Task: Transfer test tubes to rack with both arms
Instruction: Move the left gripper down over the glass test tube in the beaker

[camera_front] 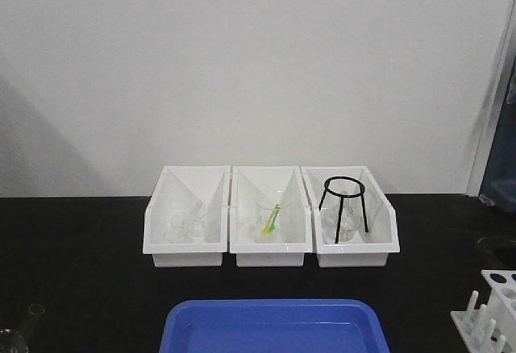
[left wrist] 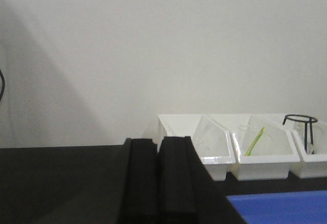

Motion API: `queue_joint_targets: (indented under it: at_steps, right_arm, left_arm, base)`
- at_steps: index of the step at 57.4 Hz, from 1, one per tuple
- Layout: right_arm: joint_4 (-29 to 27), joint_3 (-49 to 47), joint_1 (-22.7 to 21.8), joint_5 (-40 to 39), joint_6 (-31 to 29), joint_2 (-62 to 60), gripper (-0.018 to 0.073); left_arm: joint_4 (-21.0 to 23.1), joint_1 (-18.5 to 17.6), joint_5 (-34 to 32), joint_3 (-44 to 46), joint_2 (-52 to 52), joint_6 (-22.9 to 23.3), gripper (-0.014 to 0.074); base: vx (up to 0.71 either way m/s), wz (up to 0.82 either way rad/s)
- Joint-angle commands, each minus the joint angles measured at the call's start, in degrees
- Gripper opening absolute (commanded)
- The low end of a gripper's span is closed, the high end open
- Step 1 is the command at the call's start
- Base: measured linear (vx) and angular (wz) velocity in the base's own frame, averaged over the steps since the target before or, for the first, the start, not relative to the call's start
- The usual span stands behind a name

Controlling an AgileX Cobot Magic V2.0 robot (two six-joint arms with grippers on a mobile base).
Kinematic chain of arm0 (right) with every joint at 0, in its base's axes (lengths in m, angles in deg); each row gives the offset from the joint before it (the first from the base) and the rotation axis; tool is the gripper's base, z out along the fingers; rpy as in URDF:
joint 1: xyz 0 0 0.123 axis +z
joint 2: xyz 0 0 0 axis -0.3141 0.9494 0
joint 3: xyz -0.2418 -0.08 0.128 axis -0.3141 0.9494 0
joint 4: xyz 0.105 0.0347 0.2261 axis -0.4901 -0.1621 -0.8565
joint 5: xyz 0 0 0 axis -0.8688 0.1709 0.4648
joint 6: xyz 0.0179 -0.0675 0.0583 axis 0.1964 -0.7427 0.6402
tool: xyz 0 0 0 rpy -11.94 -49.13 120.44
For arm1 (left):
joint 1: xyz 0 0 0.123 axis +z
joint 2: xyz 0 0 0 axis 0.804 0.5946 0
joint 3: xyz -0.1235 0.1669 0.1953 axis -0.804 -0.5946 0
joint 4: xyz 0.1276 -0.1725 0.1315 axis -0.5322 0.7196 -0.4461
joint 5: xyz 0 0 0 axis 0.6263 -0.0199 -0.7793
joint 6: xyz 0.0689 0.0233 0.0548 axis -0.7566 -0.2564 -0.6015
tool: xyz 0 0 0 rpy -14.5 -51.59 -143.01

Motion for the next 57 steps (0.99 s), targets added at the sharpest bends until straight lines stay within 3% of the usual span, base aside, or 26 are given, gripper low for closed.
queue_joint_targets:
  at_steps: [1, 22, 31, 42, 57]
  right_arm:
    - [0.4, -9.06, 0.01, -4.68, -0.62, 3.13, -0.0007]
    - [0.38, -33.96, 0.01, -6.41, -3.49, 31.83, -0.0007]
    - [0.38, -36.03, 0.01, -11.14, -2.88, 38.97, -0.0007]
    - [0.41, -35.95, 0.01, -11.11, -2.98, 41.68, -0.0006]
    - [0.41, -35.95, 0.01, -10.58, -3.46, 41.68, 0.0062]
  left_arm:
    - [0.33, 0.12, -4.26, 8.53, 2.5, 0.64, -0.002]
    - [0.33, 0.12, 0.07, 36.95, 29.91, -6.05, -0.002]
    - [0.33, 0.12, -0.06, 40.19, 36.29, -6.26, -0.002]
    - [0.18, 0.12, 0.9, 40.25, 38.93, -6.26, -0.0006]
    - [-2.62, 0.12, 1.62, 40.25, 38.81, -8.62, 0.0139]
  base:
    - [0.0, 0.0]
    - [0.0, 0.0]
    - [0.0, 0.0]
    - [0.0, 0.0]
    - [0.0, 0.0]
